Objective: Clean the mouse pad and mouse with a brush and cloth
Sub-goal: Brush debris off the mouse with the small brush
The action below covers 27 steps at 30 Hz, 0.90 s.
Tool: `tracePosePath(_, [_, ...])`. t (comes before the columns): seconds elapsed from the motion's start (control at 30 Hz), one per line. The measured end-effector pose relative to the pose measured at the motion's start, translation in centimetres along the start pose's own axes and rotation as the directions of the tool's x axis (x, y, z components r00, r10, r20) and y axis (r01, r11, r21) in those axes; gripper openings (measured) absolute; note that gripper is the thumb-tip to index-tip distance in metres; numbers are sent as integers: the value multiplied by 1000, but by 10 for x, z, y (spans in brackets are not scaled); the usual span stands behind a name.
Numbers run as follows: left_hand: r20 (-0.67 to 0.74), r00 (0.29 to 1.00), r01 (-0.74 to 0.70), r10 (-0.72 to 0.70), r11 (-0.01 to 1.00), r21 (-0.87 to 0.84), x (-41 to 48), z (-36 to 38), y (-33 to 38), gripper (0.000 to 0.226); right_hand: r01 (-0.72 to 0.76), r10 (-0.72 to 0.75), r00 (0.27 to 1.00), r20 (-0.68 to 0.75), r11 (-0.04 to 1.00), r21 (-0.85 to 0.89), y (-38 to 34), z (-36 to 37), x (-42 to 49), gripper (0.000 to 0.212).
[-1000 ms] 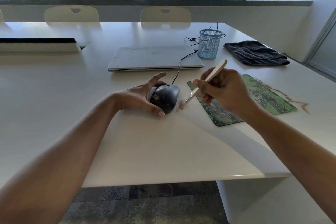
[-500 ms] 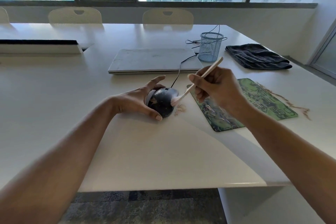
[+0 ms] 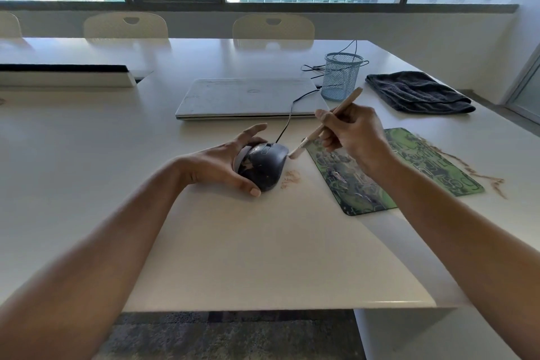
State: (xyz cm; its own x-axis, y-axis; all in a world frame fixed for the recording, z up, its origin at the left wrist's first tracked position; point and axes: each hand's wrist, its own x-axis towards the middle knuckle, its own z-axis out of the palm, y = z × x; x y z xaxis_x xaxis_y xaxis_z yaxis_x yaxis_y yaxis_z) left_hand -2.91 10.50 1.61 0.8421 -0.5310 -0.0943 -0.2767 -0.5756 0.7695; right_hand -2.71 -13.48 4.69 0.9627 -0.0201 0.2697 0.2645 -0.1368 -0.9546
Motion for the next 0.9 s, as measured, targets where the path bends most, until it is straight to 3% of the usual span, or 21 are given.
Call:
tracePosePath(0.23, [-1,1000,17,-17,1000,8,0,0,0,119,-86,79,996,41,973,212,0,11,-2,11])
tracePosePath(0.43, [4,1000,11,-11,1000,-5,-1,1,1,126,10,-10,1000,12,1000,-1,-4,1,-7,22])
tracePosePath(0.63, [9,1000,3,-3,1000,-5,-2,0,1,125,-17,-4,996,95,976,218,-13,16,-21,10])
tracePosePath(0.9, [1,1000,6,-6,1000,-10,-1,1,1,129,52,-52,997,64,999,4,-19,4,-28,15])
